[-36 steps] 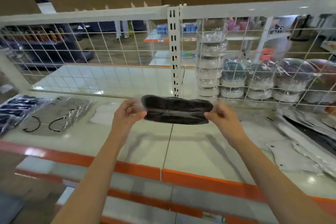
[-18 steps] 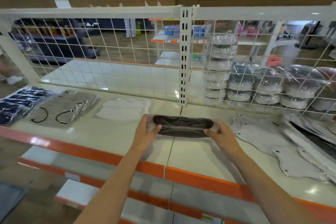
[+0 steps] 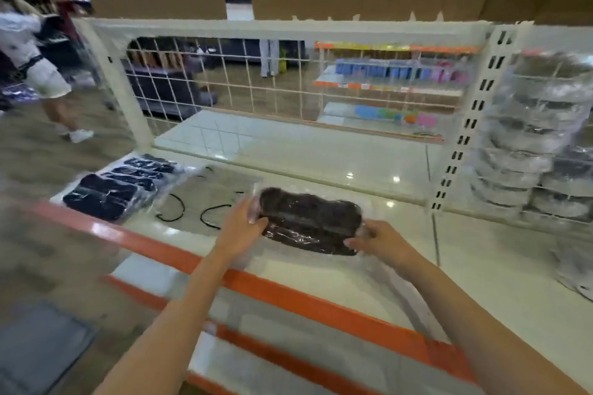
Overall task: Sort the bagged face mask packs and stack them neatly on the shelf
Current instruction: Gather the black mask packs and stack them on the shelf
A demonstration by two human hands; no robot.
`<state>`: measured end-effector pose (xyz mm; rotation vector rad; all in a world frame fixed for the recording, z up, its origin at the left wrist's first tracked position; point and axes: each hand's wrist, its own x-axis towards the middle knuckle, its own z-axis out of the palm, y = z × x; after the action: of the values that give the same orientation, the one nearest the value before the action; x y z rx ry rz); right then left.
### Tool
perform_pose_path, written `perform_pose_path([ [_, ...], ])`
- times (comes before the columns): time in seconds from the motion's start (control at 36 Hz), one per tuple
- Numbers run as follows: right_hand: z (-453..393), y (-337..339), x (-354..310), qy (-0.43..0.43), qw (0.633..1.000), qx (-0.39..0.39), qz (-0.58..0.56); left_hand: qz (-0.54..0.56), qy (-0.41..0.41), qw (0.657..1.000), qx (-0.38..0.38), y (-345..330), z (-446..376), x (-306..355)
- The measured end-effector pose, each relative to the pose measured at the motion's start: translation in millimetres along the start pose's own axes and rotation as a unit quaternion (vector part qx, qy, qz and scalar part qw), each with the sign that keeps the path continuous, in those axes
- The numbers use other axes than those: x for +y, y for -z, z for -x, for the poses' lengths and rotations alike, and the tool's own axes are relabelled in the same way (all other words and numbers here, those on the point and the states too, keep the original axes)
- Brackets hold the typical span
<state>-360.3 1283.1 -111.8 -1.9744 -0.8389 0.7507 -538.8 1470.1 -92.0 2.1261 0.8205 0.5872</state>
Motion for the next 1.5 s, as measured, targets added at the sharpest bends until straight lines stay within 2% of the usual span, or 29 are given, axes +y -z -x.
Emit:
perform_pose_path([
  [0.14, -47.8, -94.3, -73.2, -0.001, 0.993, -0.102, -0.067, -0.083, 0.035, 0.996, 0.024, 103.9, -24.7, -76.7],
  [0.25, -84.0, -161.4, -108.9, -0.019, 0.993, -0.095, -0.07, -0.097, 0.073, 0.992, 0.017, 162.5, -39.6, -127.1],
  [0.33, -103.0, -203.1, -130.0, -0.02, 0.996, -0.084, -0.026, -0.106, 0.104, 0.989, 0.025, 193.9, -49.1, -156.9],
  [0.47, -122.9, -255.8, -158.3, -0.002, 0.997, -0.082, 0.0, -0.139, 0.128, 0.975, 0.119, 230.4, -57.0, -194.0],
  [0.56, -135.2, -284.6, -177.8, -0.009, 0.994, -0.103, -0.027, -0.135, 0.153, 0.958, 0.199, 249.0, -60.1, -211.2],
  [0.67, -153.4, -319.8, -212.4, 0.0, 0.992, -0.108, -0.063, -0.192, 0.163, 0.928, 0.275, 268.8, -61.0, -228.5],
  [0.75, -164.0, -342.9, -235.8, -0.012, 0.989, -0.107, -0.105, -0.223, 0.105, 0.943, 0.222, 270.7, -56.7, -239.0],
  [0.83, -175.2, -367.9, -241.3, -0.021, 0.993, -0.105, -0.042, -0.251, 0.066, 0.957, 0.125, 264.7, -55.1, -250.0],
  [0.94, -180.9, -381.0, -239.9, -0.027, 0.997, -0.074, 0.023, -0.343, 0.08, 0.936, 0.001, 254.8, -63.9, -264.7],
  [1.11, -186.7, -386.0, -243.7, -0.001, 0.992, -0.075, 0.1, -0.397, 0.083, 0.912, -0.061, 253.0, -76.7, -265.9],
  [1.22, -193.5, -383.5, -246.3, 0.001, 0.993, -0.072, 0.09, -0.386, 0.105, 0.908, -0.123, 253.3, -88.1, -266.8],
  [1.28, -195.9, -381.6, -247.6, -0.004, 0.994, -0.065, 0.091, -0.383, 0.115, 0.908, -0.127, 253.0, -89.9, -266.1],
  [1.42, -197.8, -383.5, -242.8, -0.002, 0.986, -0.093, 0.14, -0.428, 0.084, 0.899, -0.036, 255.7, -88.3, -260.3],
  [1.5, -194.0, -377.6, -241.1, 0.013, 0.983, -0.094, 0.16, -0.428, 0.067, 0.901, -0.018, 256.5, -85.5, -252.1],
])
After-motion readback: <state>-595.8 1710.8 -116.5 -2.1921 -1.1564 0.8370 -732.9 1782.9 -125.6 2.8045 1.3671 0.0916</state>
